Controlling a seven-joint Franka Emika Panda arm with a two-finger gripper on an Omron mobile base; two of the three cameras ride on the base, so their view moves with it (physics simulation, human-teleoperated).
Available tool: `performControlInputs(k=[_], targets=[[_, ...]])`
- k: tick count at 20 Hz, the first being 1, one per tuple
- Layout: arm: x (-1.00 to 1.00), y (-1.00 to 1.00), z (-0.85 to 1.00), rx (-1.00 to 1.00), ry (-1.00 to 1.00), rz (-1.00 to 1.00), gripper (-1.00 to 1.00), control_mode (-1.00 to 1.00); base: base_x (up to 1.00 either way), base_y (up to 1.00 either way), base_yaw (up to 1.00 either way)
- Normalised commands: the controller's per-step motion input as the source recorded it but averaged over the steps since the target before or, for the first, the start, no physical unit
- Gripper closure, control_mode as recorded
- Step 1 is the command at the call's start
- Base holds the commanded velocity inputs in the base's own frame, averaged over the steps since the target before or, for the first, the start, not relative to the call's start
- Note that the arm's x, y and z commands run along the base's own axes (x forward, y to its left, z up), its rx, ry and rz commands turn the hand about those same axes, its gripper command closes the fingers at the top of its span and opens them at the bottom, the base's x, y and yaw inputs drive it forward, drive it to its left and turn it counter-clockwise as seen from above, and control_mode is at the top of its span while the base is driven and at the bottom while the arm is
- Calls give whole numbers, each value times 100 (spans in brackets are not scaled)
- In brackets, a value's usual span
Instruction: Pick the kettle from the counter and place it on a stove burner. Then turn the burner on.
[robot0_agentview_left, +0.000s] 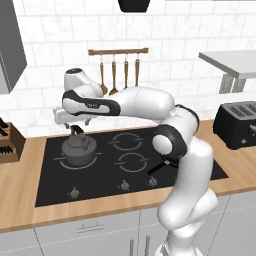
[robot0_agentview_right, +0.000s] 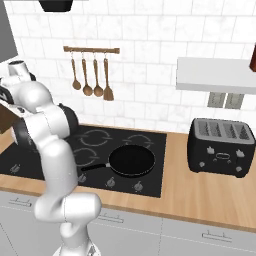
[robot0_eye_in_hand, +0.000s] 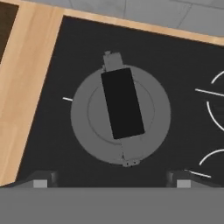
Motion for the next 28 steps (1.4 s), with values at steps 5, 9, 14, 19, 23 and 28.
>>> performControlInputs(k=[5,9,14,19,23,28], targets=[[-99,-4,-4,1,5,-10,-100,-100,0,0,0],[-38,0,-8,0,0,-1,-100,-100,0,0,0],[-19,0,-7,0,0,-3,-100,-100,0,0,0],[-10,-5,-4,0,0,-3,-100,-100,0,0,0],[-11,-2,-2,0,0,-2,-100,-100,0,0,0],[-10,0,-1,0,0,-4,-100,-100,0,0,0]])
